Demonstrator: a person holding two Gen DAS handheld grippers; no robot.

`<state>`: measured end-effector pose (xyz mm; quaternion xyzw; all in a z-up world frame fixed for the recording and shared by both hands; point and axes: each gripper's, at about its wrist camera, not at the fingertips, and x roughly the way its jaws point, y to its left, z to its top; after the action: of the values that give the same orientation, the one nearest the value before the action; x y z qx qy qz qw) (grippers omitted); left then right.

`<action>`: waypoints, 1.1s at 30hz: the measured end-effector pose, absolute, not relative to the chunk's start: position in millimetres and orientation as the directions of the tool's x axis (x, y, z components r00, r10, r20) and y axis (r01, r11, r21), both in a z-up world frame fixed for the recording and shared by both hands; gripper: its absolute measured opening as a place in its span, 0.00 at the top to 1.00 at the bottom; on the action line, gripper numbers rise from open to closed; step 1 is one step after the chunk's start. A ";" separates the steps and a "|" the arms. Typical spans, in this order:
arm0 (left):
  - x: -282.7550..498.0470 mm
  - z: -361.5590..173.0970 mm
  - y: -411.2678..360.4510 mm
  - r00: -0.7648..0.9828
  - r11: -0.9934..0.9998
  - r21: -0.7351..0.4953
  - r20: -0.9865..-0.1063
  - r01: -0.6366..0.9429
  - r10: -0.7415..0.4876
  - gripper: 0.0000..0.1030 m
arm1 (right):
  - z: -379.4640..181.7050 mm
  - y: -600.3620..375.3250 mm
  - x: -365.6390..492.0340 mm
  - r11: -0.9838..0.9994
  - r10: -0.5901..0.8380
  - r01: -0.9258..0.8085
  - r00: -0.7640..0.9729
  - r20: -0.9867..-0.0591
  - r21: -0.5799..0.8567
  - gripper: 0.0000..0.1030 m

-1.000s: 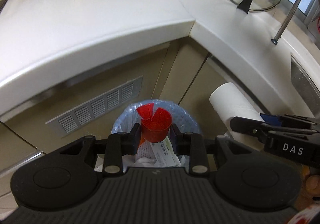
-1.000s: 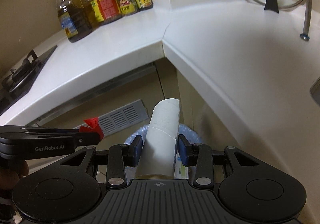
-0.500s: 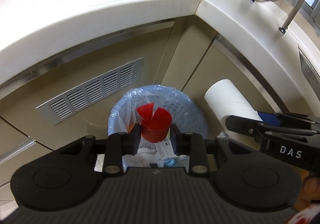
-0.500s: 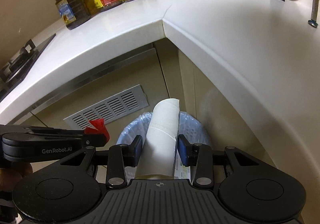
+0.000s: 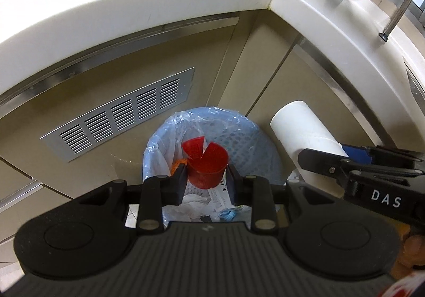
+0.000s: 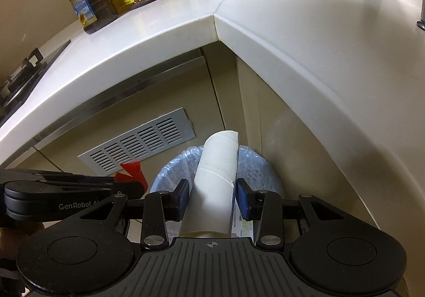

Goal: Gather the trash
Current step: 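Open left tool to drop the red cup while right tool releases the paper roll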

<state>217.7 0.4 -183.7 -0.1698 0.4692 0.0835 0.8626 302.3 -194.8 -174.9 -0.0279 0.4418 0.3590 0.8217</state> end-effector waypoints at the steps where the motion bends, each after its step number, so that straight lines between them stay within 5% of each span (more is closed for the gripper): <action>1: 218.8 -184.9 0.4 0.545 0.928 -0.214 -0.838 -0.304 -0.014 0.73 | -176.2 -194.5 303.1 0.741 0.564 -0.614 0.351 -0.747 0.271 0.63; 14: 235.3 -207.7 2.4 0.527 0.935 -0.199 -0.850 -0.295 -0.014 0.73 | -187.3 -190.3 310.3 0.749 0.549 -0.612 0.356 -0.756 0.256 0.63; 17: 238.7 -216.0 5.6 0.520 0.933 -0.200 -0.854 -0.299 -0.016 0.58 | -188.7 -190.4 311.5 0.752 0.544 -0.608 0.357 -0.760 0.253 0.63; 33: 215.1 -207.7 18.9 0.513 0.919 -0.201 -0.858 -0.338 0.002 0.58 | -189.1 -179.2 308.1 0.737 0.558 -0.622 0.339 -0.758 0.265 0.63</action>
<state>215.1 18.9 -207.7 -0.1742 0.4830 0.0998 0.8523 308.1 -179.2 -189.1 -0.0357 0.4477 0.3609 0.8173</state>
